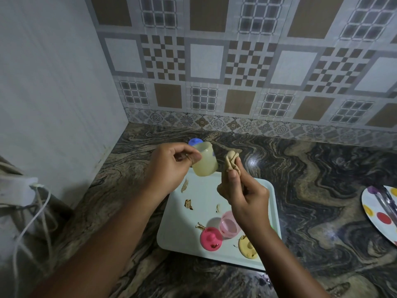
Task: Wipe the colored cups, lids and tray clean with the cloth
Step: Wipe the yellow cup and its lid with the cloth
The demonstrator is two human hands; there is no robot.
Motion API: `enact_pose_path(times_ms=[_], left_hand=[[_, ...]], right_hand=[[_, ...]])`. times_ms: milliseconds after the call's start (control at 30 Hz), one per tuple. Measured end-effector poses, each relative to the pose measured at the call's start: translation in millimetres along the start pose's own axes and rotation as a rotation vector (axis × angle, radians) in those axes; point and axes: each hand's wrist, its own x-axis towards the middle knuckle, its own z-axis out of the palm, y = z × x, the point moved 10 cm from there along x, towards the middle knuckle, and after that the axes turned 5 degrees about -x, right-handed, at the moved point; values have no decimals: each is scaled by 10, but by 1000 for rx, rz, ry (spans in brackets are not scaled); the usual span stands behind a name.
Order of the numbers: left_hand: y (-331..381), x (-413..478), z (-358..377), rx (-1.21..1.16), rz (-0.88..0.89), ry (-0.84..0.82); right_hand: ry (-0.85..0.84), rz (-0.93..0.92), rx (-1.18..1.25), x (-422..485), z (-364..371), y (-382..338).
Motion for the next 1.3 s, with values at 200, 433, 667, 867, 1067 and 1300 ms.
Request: enact_pose_path(times_ms=[200,433,667,867,1067,1300], left_hand=[[-292,183,366,186,98,-55],[-718,631,947,421,111,-219],[-1177,1035,1431,544,-16,-335],[-1432,1256,1624,590,-70,-319],[-1621,1370,1689,629,-107,-331],[-1615,1325,1700,715,-99,-347]], right_hand=[[-57,129,-56,360,141,422],[-30,3,-386,970,241,651],[-60,-17,-500,1399,383,1065],[-74,90,-424,1574,496,1433],[-52,126,-388,1608,511,1607],[-59,208,-382,1556,517,1738]])
